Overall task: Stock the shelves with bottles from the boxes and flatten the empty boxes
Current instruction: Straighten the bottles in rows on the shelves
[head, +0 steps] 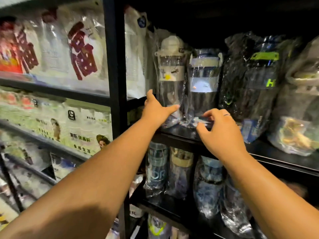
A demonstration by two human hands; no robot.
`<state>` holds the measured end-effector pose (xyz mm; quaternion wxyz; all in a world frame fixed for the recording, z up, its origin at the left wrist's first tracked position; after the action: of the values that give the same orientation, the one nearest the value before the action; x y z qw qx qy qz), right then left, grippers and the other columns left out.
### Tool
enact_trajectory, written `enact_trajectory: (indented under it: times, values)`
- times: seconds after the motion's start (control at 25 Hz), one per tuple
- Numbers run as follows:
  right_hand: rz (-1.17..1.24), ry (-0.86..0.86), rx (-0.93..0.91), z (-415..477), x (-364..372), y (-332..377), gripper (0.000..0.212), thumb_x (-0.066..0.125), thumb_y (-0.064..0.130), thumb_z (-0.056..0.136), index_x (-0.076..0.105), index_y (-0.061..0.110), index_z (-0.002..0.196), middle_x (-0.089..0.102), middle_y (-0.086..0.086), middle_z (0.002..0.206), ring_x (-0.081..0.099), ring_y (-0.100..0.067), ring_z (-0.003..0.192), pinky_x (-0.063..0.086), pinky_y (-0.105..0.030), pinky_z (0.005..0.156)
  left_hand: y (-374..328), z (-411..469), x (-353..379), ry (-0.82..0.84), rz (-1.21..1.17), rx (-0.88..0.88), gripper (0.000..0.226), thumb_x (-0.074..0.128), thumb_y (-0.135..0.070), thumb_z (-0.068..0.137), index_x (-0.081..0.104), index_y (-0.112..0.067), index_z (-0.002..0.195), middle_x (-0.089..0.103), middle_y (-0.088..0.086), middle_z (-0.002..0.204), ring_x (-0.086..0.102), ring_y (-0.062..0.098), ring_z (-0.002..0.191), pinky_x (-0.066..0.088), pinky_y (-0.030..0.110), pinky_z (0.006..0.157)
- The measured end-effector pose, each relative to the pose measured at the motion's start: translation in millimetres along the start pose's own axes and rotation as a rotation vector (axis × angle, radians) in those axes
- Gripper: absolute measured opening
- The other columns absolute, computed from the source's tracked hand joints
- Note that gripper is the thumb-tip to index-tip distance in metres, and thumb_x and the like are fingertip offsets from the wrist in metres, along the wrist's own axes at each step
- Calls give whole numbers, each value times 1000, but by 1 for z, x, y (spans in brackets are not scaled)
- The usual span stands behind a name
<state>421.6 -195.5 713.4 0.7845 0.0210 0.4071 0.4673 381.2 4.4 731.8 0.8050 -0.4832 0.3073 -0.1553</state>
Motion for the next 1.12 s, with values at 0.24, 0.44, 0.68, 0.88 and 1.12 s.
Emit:
enact_trajectory:
  times: [0.24,0.44,0.68,0.88,1.12]
  values:
    - [-73,-49,80,0,0,2,24,59,42,88,57,23,103,53,3,100,46,-13,86,33,-30,70,9,28,12,127,-75,13,112,85,-34,76,8,-19,155,40,8,152,45,29,134,38,35,104]
    - [-110,-54,106,-3,0,6,25,57,45,89,57,23,101,54,5,99,47,-13,88,34,-30,69,11,26,7,104,-47,64,107,85,-36,75,16,-21,154,49,6,145,53,28,124,45,39,104]
    - [-113,-53,113,-5,-1,7,26,56,45,88,57,23,101,57,3,100,50,-16,85,36,-31,68,19,9,-18,75,1,98,105,84,-39,74,18,-24,154,50,4,142,54,27,122,45,35,96]
    - [-144,-38,116,-8,-2,10,29,56,44,90,58,21,106,57,3,105,51,-17,85,35,-30,64,24,-1,-23,41,24,104,106,83,-46,75,18,-25,156,46,3,148,50,27,129,45,39,101]
    - [-122,-33,83,-10,-5,11,24,57,39,92,59,20,106,55,4,102,49,-15,82,31,-29,60,20,-34,-23,-73,77,166,117,81,-51,74,5,-24,158,17,9,161,30,31,144,35,47,113]
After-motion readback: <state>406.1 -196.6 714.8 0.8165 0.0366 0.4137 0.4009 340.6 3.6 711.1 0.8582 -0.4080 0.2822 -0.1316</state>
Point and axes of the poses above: each hand's wrist, its own z-axis towards the middle knuckle, its own x-axis out of the palm, y = z × x, the point moved 3 cm from there along z, towards the middle knuckle
